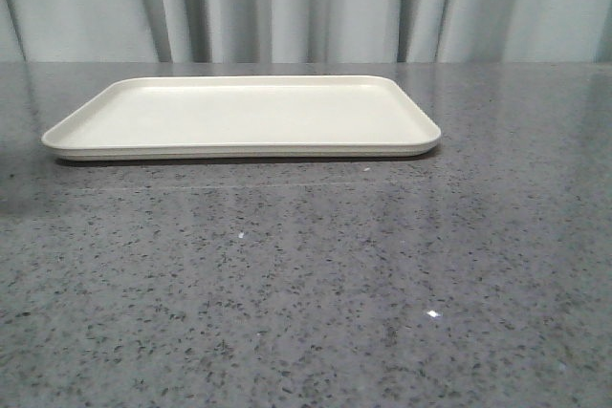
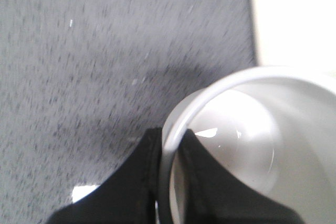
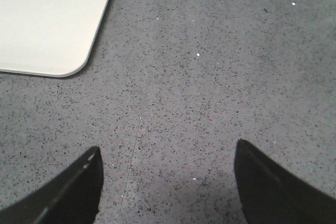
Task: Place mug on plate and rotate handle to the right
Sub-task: 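Carry the white mug with the left gripper onto the cream tray, then open the left gripper and lift it away from the mug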
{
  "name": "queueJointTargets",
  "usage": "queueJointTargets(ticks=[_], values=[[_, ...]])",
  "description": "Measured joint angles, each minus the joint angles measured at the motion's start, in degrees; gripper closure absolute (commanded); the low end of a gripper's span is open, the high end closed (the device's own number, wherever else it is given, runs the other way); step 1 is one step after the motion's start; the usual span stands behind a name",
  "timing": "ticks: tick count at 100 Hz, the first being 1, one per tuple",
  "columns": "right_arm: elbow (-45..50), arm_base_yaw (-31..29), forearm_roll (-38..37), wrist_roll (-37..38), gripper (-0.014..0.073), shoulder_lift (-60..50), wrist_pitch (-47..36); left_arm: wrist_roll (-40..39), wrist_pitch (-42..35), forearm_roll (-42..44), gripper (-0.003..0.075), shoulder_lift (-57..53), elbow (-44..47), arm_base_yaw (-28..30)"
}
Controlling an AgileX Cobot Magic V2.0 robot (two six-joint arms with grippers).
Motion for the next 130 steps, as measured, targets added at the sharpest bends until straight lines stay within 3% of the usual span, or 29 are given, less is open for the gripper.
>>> queueJointTargets(ticks=[21, 71, 99, 130], values=[[0.0, 0.0, 0.0, 0.0, 0.0063, 0.0, 0.0, 2.2, 0.1, -5.8, 0.0741, 4.3, -7.6, -1.4], [0.0, 0.0, 0.0, 0.0, 0.0063, 0.0, 0.0, 2.5, -1.1, -7.0, 0.0741, 27.5, -25.7, -18.0], [0.0, 0.0, 0.0, 0.0, 0.0063, 0.0, 0.0, 2.5, -1.3, -7.0, 0.0741, 37.5, -33.4, -21.2], [0.0, 0.0, 0.0, 0.0, 0.0063, 0.0, 0.0, 2.3, -1.3, -6.2, 0.0741, 41.9, -34.7, -22.2]])
